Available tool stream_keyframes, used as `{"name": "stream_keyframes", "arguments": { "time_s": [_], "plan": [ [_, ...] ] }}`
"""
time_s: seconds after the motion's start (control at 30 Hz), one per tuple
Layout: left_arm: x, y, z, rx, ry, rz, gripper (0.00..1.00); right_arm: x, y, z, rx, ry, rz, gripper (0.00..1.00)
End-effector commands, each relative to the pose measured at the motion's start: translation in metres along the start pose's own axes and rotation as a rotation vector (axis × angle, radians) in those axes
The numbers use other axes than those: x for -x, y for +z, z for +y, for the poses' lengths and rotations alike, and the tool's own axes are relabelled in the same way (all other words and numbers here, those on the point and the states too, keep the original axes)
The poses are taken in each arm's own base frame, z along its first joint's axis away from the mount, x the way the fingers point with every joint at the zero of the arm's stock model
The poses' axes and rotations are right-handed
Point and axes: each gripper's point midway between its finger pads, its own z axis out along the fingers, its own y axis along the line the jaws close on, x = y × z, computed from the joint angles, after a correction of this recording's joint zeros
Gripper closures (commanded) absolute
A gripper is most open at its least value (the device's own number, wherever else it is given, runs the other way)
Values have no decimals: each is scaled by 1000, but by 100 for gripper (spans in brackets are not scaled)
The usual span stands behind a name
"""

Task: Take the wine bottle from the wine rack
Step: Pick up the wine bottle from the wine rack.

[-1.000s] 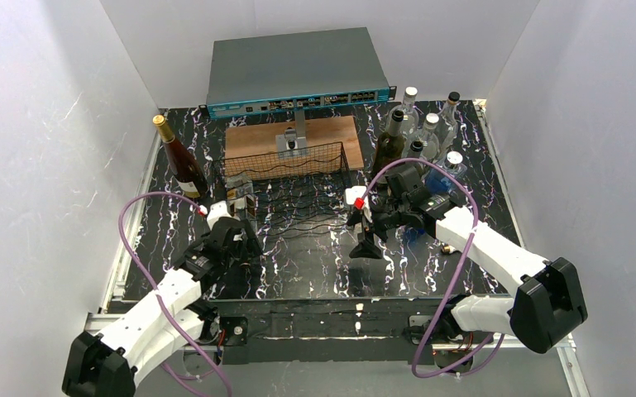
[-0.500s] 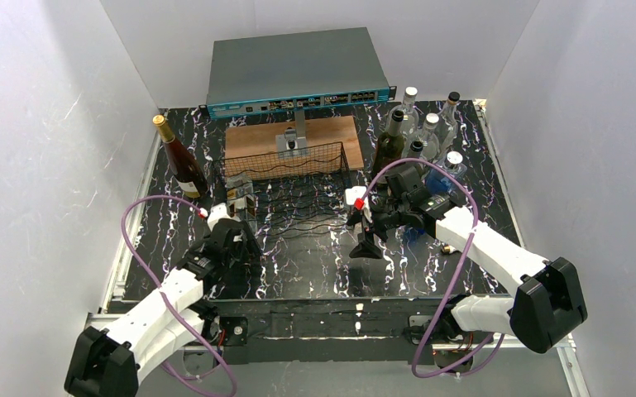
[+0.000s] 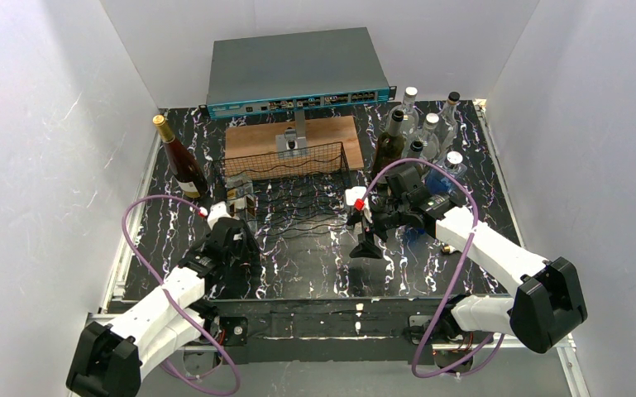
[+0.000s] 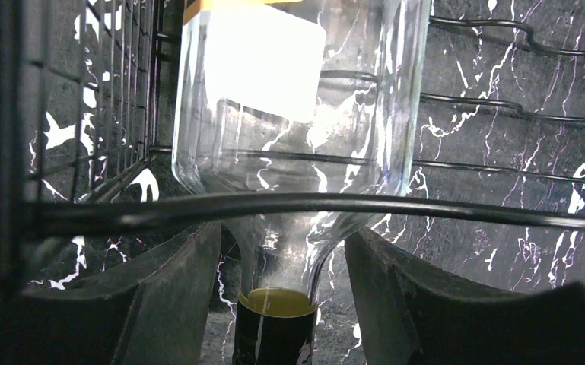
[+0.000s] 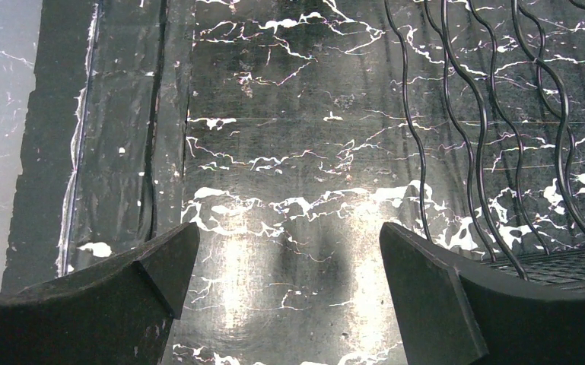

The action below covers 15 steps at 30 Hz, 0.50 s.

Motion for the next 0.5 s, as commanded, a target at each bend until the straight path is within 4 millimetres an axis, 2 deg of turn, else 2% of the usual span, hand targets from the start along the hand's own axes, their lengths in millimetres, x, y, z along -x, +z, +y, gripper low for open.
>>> {"name": "stream_keyframes", "arguments": {
  "time_s": [0.0, 0.17, 0.47],
  "plan": [
    [-1, 3, 4, 9, 3, -2, 43, 0, 3, 2, 13, -18, -7, 1],
    [0, 4, 4, 10, 1, -1, 50, 0, 3, 2, 12, -21, -6, 2],
    [-4, 6, 4, 4, -12, 16, 52, -2, 3, 2, 11, -22, -2, 2]
  ]
}}
